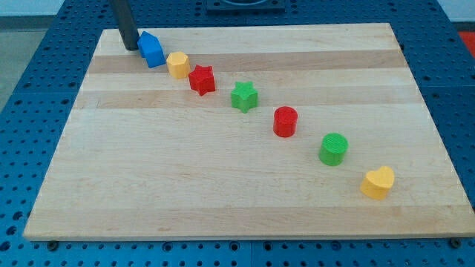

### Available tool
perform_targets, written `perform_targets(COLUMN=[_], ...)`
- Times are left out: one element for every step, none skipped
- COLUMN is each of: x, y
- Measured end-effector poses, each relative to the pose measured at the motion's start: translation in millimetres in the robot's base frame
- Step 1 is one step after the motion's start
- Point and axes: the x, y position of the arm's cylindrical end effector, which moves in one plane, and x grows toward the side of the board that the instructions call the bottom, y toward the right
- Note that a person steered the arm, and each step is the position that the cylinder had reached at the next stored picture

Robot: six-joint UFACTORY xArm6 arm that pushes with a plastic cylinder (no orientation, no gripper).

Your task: Push the hexagon slightly to the right

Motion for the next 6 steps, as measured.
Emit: perform_targets(x=[24,66,83,80,66,64], y=[-39,-47,11,66,90,114])
